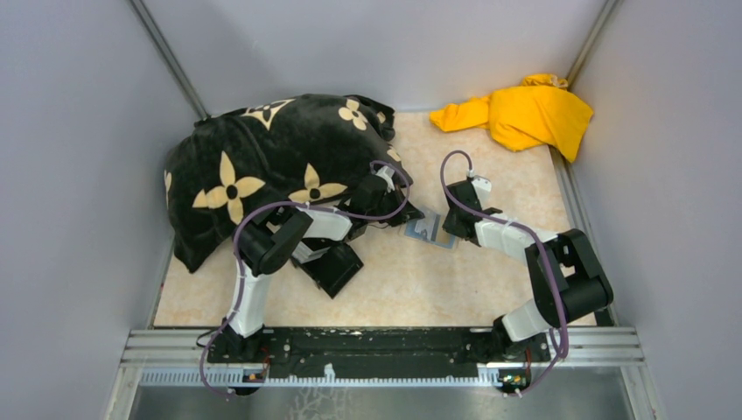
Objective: Put the credit cards into the card holder
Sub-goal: Insert the credit card into the card holder.
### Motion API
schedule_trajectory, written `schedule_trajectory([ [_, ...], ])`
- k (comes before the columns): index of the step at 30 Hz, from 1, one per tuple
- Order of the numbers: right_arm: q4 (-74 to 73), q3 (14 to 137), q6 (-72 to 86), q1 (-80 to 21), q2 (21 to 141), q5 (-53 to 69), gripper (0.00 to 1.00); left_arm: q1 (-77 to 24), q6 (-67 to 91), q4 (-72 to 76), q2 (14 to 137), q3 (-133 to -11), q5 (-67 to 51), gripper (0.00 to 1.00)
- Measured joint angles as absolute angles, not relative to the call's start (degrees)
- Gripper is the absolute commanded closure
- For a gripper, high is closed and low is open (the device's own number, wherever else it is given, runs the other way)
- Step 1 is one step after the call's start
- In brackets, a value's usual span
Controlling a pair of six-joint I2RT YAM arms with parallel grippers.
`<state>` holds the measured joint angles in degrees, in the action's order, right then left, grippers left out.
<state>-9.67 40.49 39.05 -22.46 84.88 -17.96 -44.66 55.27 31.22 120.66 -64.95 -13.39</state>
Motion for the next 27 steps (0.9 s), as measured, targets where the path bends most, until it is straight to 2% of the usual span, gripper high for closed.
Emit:
schedule_trajectory([
  [27,-8.7,40.5,39.0,-22.5,85.3,-17.9,0.90,-44.7,56.4,34.3,121.9,-64.8,-12.8,1.00],
])
